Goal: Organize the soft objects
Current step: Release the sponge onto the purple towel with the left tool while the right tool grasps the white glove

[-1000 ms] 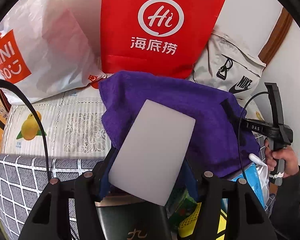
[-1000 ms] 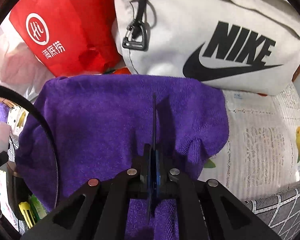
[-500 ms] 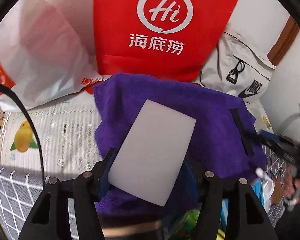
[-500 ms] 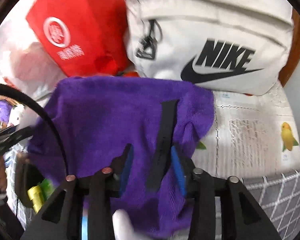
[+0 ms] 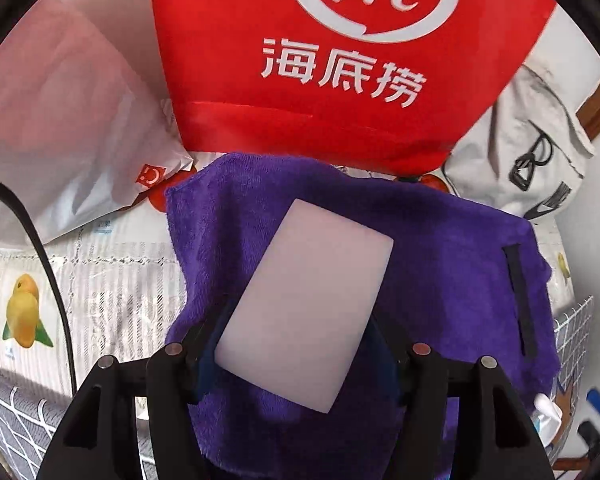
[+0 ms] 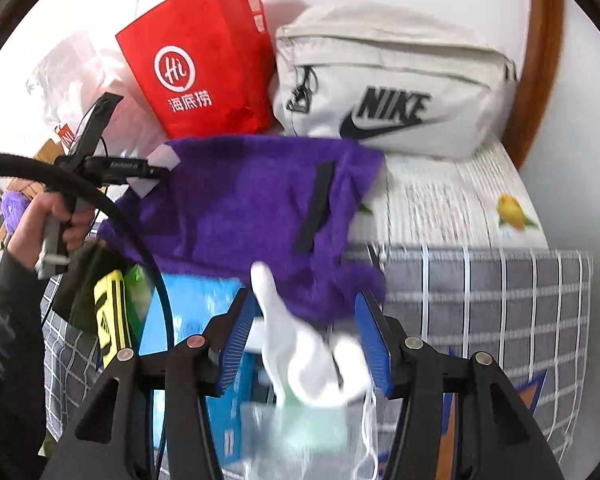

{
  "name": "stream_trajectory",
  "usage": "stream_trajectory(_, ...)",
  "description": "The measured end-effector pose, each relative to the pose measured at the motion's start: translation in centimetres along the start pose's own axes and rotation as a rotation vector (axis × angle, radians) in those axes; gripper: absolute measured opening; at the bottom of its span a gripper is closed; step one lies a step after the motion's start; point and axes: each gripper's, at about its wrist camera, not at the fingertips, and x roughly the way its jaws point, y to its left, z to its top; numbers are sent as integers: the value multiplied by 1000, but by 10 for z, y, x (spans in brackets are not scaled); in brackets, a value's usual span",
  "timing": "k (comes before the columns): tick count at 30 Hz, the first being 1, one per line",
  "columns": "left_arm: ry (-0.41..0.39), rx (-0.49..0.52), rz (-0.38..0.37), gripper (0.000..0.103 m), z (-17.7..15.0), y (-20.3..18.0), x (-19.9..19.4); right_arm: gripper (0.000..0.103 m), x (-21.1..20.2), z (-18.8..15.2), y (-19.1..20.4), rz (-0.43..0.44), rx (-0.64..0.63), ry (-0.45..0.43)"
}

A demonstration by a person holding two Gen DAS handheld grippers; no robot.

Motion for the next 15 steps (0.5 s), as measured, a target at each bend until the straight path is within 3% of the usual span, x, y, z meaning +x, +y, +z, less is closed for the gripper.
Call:
stream_trajectory(8,48,20,6,71,7,-11,17,52,4,-16,-17,51,130,12)
stream_trajectory(10,40,6,-24,84,6,-10,16,52,5,-16,-16,58,132,12)
stream_trajectory(15,28,-25,-80,88,-1,-7,-3,52,10,-15,-11,67,117,17)
